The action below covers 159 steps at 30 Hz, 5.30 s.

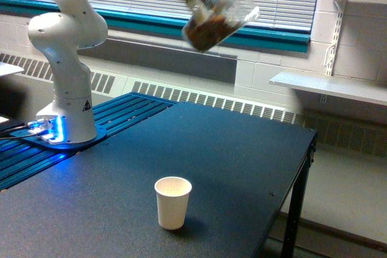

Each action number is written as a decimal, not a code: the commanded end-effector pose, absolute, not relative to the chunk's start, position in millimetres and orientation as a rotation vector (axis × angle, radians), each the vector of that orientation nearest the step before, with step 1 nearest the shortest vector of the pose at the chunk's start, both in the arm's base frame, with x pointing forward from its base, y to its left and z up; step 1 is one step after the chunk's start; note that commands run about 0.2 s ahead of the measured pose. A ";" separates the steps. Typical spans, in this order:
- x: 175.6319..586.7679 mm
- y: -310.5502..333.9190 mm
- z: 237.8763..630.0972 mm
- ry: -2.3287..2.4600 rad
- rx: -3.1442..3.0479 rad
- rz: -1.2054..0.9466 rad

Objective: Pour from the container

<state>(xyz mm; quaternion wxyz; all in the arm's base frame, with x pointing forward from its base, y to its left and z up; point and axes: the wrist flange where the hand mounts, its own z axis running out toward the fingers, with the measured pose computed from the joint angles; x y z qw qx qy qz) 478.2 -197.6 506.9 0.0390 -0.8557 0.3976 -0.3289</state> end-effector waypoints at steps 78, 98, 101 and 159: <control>376.9 -222.2 292.0 1.268 -3.079 -0.570; 389.6 -208.7 283.7 1.265 -3.190 -0.493; 391.8 -206.8 282.9 1.265 -3.208 -0.483; 420.6 -192.1 274.8 1.375 -3.390 -0.363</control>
